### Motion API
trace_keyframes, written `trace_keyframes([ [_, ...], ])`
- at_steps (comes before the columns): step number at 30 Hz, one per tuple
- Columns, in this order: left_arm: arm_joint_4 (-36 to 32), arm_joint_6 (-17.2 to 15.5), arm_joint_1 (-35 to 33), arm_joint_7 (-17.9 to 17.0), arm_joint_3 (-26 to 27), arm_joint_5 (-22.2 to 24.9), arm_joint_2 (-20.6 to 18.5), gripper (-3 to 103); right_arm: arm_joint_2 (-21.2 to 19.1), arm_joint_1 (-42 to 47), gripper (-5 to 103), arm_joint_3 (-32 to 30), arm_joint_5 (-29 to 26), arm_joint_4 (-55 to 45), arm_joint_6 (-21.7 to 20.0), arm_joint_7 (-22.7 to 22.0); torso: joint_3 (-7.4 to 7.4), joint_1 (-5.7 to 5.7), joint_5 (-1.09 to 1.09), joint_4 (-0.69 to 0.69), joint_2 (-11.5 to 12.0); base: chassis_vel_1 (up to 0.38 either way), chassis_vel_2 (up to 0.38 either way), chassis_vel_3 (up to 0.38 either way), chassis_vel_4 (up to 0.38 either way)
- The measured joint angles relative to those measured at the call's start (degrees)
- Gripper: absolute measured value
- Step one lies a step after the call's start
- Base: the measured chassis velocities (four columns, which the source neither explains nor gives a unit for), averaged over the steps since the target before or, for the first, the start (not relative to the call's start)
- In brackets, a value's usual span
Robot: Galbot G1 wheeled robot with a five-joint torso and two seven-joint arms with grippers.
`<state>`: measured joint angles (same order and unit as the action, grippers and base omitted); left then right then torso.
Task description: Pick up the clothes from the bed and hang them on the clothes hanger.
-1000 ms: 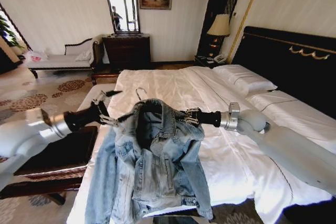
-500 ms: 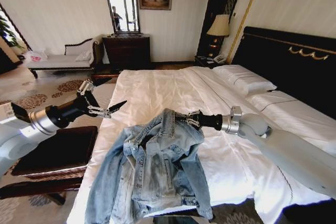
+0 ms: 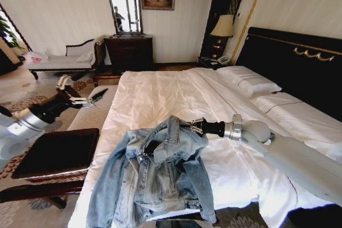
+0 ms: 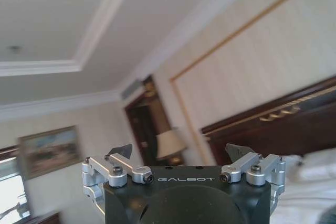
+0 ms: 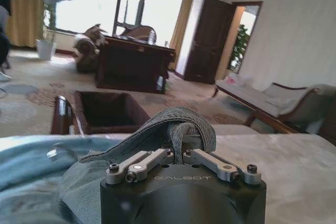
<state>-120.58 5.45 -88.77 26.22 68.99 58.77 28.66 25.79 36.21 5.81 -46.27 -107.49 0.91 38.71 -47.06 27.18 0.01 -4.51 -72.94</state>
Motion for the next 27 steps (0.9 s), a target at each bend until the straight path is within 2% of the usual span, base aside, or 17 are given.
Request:
trace_keyframes([
  [2,0.30,0.08,-0.80,-1.04,1.04,-0.12,1.87,100,0.35,0.05,-1,0.36,0.69,0.73,0.01,-1.17,0.00,0.00,-0.01,0.00,0.00,0.000,0.000,0.000,0.000],
  [4,0.33,0.02,-3.24,-4.13,3.06,-2.16,6.10,100,1.44,0.02,2,1.28,2.36,2.08,-0.01,-3.79,0.00,0.00,-0.02,-0.01,0.00,0.000,0.000,0.000,0.000],
  [5,0.33,0.02,-3.24,-4.13,3.06,-2.16,6.10,100,1.44,0.02,2,1.28,2.36,2.08,-0.01,-3.79,0.00,0.00,-0.02,-0.01,0.00,0.000,0.000,0.000,0.000],
  [6,0.20,0.02,-4.09,-4.75,3.47,-2.87,7.23,100,1.80,-0.02,6,1.53,2.82,2.46,-0.04,-4.35,0.00,0.00,-0.01,-0.01,0.00,0.000,0.000,0.000,0.000],
  [9,-1.27,1.56,-11.13,-5.87,5.20,-7.17,16.03,100,3.25,0.01,22,2.32,5.88,4.83,-0.28,-6.12,0.00,0.00,0.02,0.05,0.00,0.000,0.000,0.000,0.000],
  [10,-1.27,1.56,-11.13,-5.87,5.20,-7.17,16.03,100,3.25,0.01,22,2.32,5.88,4.83,-0.28,-6.12,0.00,0.00,0.02,0.05,0.00,0.000,0.000,0.000,0.000],
  [11,-1.81,2.27,-13.35,-5.94,5.52,-8.16,18.61,100,3.17,0.23,22,2.28,6.97,5.46,-0.11,-6.12,0.00,0.00,0.01,0.04,0.00,0.000,0.000,0.000,0.000],
  [14,-3.39,5.44,-18.99,-5.98,6.10,-13.00,25.64,100,1.47,1.75,38,1.02,10.55,6.67,1.45,-5.22,0.01,-0.01,-0.01,0.03,0.00,0.000,0.000,0.000,0.000],
  [15,-3.39,5.44,-18.99,-5.98,6.10,-13.00,25.64,100,1.47,1.75,38,1.02,10.55,6.67,1.45,-5.22,0.01,-0.01,-0.01,0.03,0.00,0.000,0.000,0.000,0.000],
  [16,-4.06,6.23,-20.32,-5.96,6.06,-14.84,27.65,100,0.76,2.62,43,0.42,11.57,6.68,2.07,-5.09,0.01,-0.02,-0.01,0.01,-0.01,0.000,0.000,0.000,0.000],
  [19,-5.35,8.39,-23.07,-6.12,4.30,-19.32,32.79,100,-0.62,5.98,54,-1.73,14.35,5.67,3.37,-6.06,0.01,-0.02,-0.03,-0.01,-0.01,0.000,0.000,0.000,0.000],
  [20,-5.34,8.78,-23.37,-6.28,3.78,-20.00,33.63,100,-0.70,6.52,60,-2.14,14.78,5.37,3.46,-6.48,0.01,-0.03,-0.03,-0.01,0.00,0.000,0.000,0.000,0.000],
  [21,-5.34,8.78,-23.37,-6.28,3.78,-20.00,33.63,100,-0.70,6.52,60,-2.14,14.78,5.37,3.46,-6.48,0.01,-0.03,-0.03,-0.01,0.00,0.000,0.000,0.000,0.000],
  [23,-4.55,10.54,-24.80,-7.53,0.88,-22.66,36.81,100,-1.04,7.78,70,-3.75,15.57,3.92,3.50,-7.95,0.01,-0.02,-0.03,-0.01,0.00,0.000,0.000,0.000,0.000],
  [24,-4.17,11.25,-25.35,-7.87,-0.05,-23.52,37.72,100,-1.32,8.04,70,-4.19,15.59,3.31,3.50,-8.13,0.01,-0.02,-0.01,0.00,0.00,0.000,0.000,0.000,0.000],
  [26,-3.59,12.29,-26.01,-8.26,-1.19,-24.51,38.95,100,-1.83,8.51,76,-4.61,15.63,2.23,3.50,-8.21,0.01,-0.02,-0.01,0.01,0.00,0.000,0.000,0.000,0.000],
  [27,-2.59,13.88,-26.84,-8.75,-2.46,-25.59,40.67,100,-2.66,9.82,82,-4.83,15.97,0.31,3.51,-8.27,0.01,-0.02,0.01,0.02,0.00,0.000,0.000,0.000,0.000],
])
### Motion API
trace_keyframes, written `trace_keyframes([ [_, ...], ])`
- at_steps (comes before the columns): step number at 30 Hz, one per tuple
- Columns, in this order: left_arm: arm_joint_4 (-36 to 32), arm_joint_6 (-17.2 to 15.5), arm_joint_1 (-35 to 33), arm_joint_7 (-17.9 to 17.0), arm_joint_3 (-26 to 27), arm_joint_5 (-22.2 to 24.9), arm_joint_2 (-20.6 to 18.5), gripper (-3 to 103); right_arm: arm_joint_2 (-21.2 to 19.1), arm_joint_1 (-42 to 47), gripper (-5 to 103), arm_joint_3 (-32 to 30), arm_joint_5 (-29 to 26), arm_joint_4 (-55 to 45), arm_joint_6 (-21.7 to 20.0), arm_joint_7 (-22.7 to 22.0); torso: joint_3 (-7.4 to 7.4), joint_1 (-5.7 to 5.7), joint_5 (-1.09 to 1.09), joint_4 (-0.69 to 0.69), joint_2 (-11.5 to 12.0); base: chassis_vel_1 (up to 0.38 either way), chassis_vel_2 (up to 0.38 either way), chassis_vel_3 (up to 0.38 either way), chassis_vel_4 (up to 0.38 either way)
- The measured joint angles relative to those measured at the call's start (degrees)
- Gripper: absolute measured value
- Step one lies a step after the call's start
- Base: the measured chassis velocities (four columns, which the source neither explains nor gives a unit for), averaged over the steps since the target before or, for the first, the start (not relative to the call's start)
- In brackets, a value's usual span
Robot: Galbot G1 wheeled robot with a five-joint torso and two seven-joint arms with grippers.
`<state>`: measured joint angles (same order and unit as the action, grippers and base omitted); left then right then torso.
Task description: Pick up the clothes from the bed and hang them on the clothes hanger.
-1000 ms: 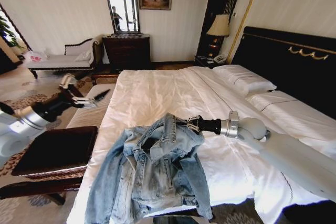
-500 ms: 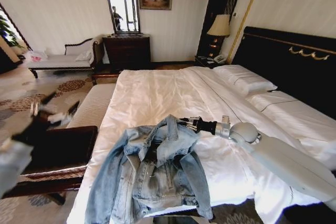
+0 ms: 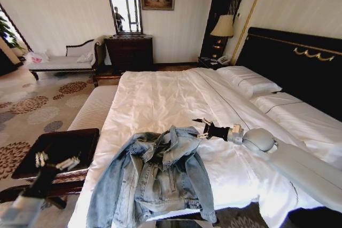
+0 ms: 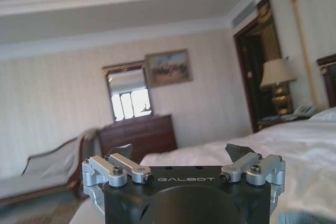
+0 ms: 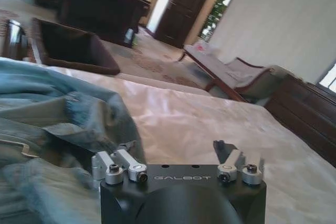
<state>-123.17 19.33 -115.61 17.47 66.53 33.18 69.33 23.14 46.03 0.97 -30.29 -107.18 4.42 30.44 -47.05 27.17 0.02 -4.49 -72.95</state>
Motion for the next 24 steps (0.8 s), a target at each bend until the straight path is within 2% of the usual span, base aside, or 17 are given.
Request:
trace_keyframes([
  [1,0.16,0.23,-0.11,-0.06,-0.13,-0.11,0.25,100,-0.19,0.39,86,0.00,0.15,-0.46,0.01,-0.01,0.00,0.00,0.00,0.00,0.00,0.000,0.000,0.000,0.000],
  [3,2.43,3.01,-1.33,-1.43,-1.35,-0.53,3.80,100,-1.56,5.72,96,-0.01,3.77,-4.35,1.21,-0.34,0.01,-0.01,-0.02,-0.02,0.00,0.000,0.000,0.000,0.000],
  [5,2.87,3.51,-1.65,-1.83,-1.54,-0.49,4.52,100,-1.65,6.84,96,0.00,5.14,-4.85,1.63,-0.37,0.00,-0.01,-0.01,-0.03,0.00,0.000,0.000,0.000,0.000],
  [6,3.96,5.19,-2.66,-2.67,-2.01,-0.51,6.29,100,-1.41,10.70,99,-0.35,10.02,-5.87,3.00,-0.96,0.00,-0.01,-0.01,-0.02,0.00,0.000,0.000,0.000,0.000],
  [7,4.62,6.37,-3.29,-3.02,-2.38,-0.79,7.37,100,-0.87,12.83,100,-0.81,12.06,-6.34,3.31,-1.72,0.00,-0.01,-0.02,-0.02,0.00,0.000,0.000,0.000,0.000],
  [9,5.04,7.13,-3.66,-3.27,-2.66,-1.00,7.99,100,-0.34,14.59,100,-1.31,13.07,-6.78,3.34,-2.54,0.00,-0.01,-0.03,-0.02,0.00,0.000,0.000,0.000,0.000],
  [11,6.86,9.48,-5.40,-4.28,-4.42,-1.64,9.62,100,2.04,19.78,100,-2.62,13.68,-8.46,2.31,-6.67,0.00,0.00,-0.03,-0.01,0.00,0.000,0.000,0.000,0.000],
  [14,8.17,10.65,-5.87,-4.56,-5.51,-2.07,9.68,100,3.76,21.66,100,-2.59,14.05,-9.11,1.73,-9.09,0.00,0.00,-0.05,-0.01,0.00,0.000,0.000,0.000,0.000],
  [16,9.87,12.53,-6.05,-4.63,-7.99,-2.97,8.89,100,6.53,23.24,100,-1.57,15.54,-9.37,1.67,-10.92,0.00,0.00,-0.02,-0.01,0.00,0.000,0.000,0.000,0.000],
  [19,10.35,13.20,-6.45,-4.61,-10.49,-3.07,8.08,100,8.02,23.84,100,-0.87,16.65,-9.13,2.00,-11.32,0.00,0.00,0.00,-0.02,0.00,0.000,0.000,0.000,0.000],
  [21,11.83,13.76,-6.55,-4.67,-14.18,-4.09,7.58,100,10.92,25.05,100,0.27,19.20,-7.87,3.27,-11.45,-0.01,0.01,-0.01,-0.02,0.00,0.000,0.000,0.000,0.000],
  [24,13.06,14.07,-6.09,-4.79,-14.94,-5.09,7.93,100,12.01,25.90,100,0.73,20.53,-7.65,3.83,-11.38,-0.01,0.01,-0.02,-0.01,0.00,0.000,0.000,0.000,0.000],
])
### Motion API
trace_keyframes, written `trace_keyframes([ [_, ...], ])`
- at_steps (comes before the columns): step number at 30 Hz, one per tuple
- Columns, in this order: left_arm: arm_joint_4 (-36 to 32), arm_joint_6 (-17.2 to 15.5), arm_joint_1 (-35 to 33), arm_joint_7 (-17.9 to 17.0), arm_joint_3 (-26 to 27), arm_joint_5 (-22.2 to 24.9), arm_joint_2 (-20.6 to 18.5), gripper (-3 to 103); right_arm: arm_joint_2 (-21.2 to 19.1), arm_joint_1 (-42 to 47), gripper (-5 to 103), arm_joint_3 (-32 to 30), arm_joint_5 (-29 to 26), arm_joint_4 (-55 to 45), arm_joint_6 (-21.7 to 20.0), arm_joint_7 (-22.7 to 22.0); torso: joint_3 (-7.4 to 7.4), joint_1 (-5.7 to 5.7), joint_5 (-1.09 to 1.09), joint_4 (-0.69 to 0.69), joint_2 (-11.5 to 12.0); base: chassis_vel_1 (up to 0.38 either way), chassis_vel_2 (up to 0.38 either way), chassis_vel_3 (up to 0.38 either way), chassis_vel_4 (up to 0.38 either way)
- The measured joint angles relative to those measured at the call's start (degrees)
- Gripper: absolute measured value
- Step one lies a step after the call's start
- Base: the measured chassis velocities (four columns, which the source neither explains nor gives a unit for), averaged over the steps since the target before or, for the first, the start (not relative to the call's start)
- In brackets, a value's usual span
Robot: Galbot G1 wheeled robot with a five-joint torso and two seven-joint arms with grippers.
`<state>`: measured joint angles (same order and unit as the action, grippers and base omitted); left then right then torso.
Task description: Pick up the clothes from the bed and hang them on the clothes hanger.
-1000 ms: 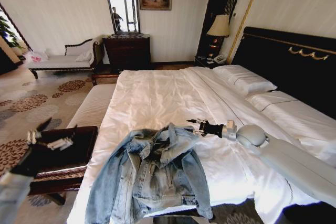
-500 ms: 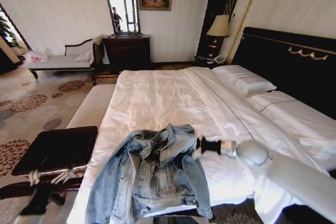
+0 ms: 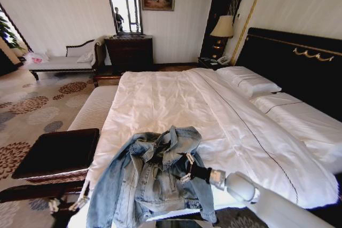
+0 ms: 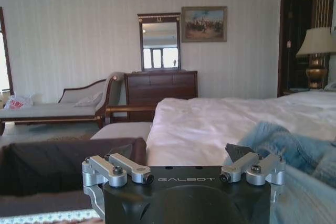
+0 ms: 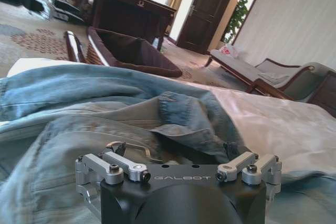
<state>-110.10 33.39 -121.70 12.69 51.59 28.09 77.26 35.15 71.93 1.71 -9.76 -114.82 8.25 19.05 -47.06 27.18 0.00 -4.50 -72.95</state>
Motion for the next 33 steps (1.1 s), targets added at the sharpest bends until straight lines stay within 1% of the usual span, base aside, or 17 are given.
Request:
trace_keyframes([
  [4,1.62,0.19,0.50,-0.64,-0.21,-0.24,0.30,100,2.28,1.61,100,0.86,4.97,0.02,1.61,0.21,0.00,0.00,0.02,0.00,0.00,0.000,0.000,0.000,0.000],
  [6,1.61,0.19,0.50,-0.68,-0.16,-0.16,0.30,100,2.59,1.68,100,0.89,5.70,0.02,1.83,0.24,0.00,0.00,0.02,0.00,0.00,0.000,0.000,0.000,0.000],
  [10,1.21,0.12,0.01,-0.77,0.29,0.15,0.30,100,4.92,1.79,100,1.66,12.59,0.20,3.88,0.67,0.00,0.00,0.01,0.00,0.00,0.000,0.000,0.000,0.000],
  [11,0.81,0.03,-0.21,-0.77,0.53,0.14,0.30,100,6.06,1.75,100,2.22,16.00,0.97,4.62,0.81,0.00,0.00,0.01,0.00,0.01,0.000,0.000,0.000,0.000],
  [12,0.81,0.03,-0.21,-0.77,0.53,0.14,0.30,100,6.06,1.75,100,2.22,16.00,0.97,4.62,0.81,0.00,0.00,0.01,0.00,0.01,0.000,0.000,0.000,0.000],
  [15,0.16,-0.22,-0.40,-0.80,1.17,0.24,0.25,100,8.08,1.46,100,3.37,19.96,2.94,5.48,0.80,0.00,0.00,0.01,-0.01,0.00,0.000,0.000,0.000,0.000],
  [16,0.16,-0.22,-0.40,-0.80,1.17,0.24,0.25,100,8.08,1.46,100,3.37,19.96,2.94,5.48,0.80,0.00,0.00,0.01,-0.01,0.00,0.000,0.000,0.000,0.000],
  [20,-0.93,-0.54,-1.08,-0.82,2.94,1.07,-0.31,100,11.75,-0.68,100,6.08,21.12,7.15,6.17,-0.50,0.00,0.00,0.01,-0.01,0.00,0.000,0.000,0.000,0.000],
  [21,-0.93,-0.54,-1.08,-0.82,2.94,1.07,-0.31,100,11.75,-0.68,100,6.08,21.12,7.15,6.17,-0.50,0.00,0.00,0.01,-0.01,0.00,0.000,0.000,0.000,0.000],
  [24,-1.11,-0.58,-1.68,-0.83,3.33,1.18,-0.41,100,13.96,-3.35,100,8.26,23.15,9.37,6.60,-1.45,0.00,0.00,0.00,0.01,0.01,0.000,0.000,0.000,0.000],
  [33,-0.73,-0.49,-1.96,-0.82,2.60,0.93,0.46,100,16.14,-6.14,100,10.02,26.72,12.14,7.33,-2.63,0.00,0.00,0.01,0.00,0.01,0.000,0.000,0.000,0.000],
])
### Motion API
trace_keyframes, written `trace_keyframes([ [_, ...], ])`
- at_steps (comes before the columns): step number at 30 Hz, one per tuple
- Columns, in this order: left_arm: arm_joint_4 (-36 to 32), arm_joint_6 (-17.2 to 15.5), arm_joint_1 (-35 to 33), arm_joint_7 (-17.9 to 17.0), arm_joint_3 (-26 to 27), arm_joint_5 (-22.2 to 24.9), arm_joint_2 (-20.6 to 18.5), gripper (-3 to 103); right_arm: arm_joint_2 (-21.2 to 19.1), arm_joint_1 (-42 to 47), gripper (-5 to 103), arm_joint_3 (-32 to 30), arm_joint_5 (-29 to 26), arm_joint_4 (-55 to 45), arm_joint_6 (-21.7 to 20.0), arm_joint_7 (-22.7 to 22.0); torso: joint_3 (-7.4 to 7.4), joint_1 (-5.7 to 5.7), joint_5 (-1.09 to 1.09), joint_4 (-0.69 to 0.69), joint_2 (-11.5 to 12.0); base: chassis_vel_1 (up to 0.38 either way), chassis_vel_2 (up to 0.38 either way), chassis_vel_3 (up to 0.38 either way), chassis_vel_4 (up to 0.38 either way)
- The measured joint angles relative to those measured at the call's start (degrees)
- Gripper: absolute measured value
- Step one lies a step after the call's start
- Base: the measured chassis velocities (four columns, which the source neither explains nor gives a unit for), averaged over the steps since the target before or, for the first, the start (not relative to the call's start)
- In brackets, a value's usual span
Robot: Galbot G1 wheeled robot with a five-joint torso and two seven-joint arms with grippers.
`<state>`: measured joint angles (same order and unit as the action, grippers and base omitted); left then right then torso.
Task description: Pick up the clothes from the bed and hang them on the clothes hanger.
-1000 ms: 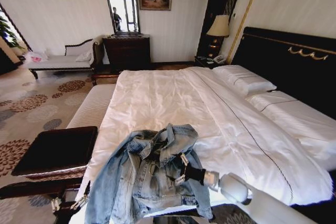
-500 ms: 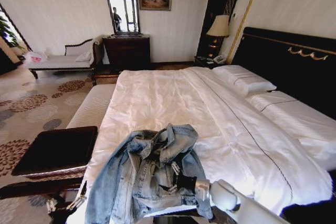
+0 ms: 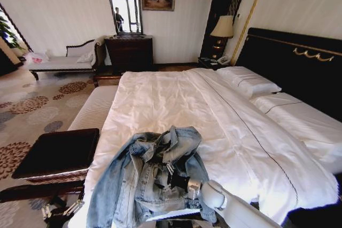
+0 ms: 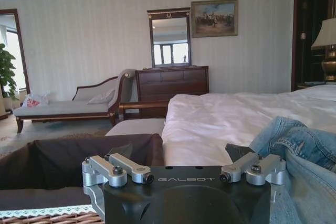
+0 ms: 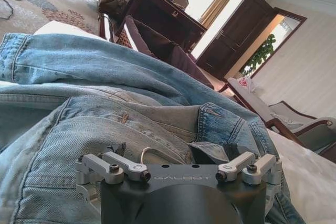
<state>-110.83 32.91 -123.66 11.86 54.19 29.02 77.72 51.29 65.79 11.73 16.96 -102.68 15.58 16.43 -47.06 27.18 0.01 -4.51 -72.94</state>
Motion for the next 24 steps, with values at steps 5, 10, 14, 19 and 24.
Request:
trace_keyframes([
  [5,0.01,0.00,0.11,-0.05,-0.11,0.09,0.19,100,0.66,-1.05,100,0.73,0.92,1.54,0.22,-0.18,0.00,0.00,0.00,0.00,0.00,0.000,0.000,0.000,0.000],
  [10,-0.03,0.00,0.07,-0.17,0.13,0.38,0.45,100,1.94,-2.96,100,2.15,1.94,3.62,0.24,-0.78,0.00,0.00,-0.01,0.00,0.00,0.000,0.000,0.000,0.000],
  [14,-0.32,0.16,-0.25,-0.17,0.55,0.85,0.56,100,2.92,-4.43,100,2.52,2.58,5.30,0.29,-2.06,0.00,0.00,-0.01,0.00,0.00,0.000,0.000,0.000,0.000],
  [19,-0.50,0.26,-0.33,-0.17,0.84,1.30,0.69,100,3.23,-6.90,100,4.11,0.76,5.30,-0.94,-4.59,0.00,0.00,0.00,0.00,0.00,0.000,0.000,0.000,0.000],
  [24,-0.82,0.27,-0.22,-0.17,0.83,1.33,1.26,100,4.38,-10.13,100,5.77,-0.89,6.60,-1.91,-6.30,0.00,0.00,-0.01,0.01,0.00,0.000,0.000,0.000,0.000],
])
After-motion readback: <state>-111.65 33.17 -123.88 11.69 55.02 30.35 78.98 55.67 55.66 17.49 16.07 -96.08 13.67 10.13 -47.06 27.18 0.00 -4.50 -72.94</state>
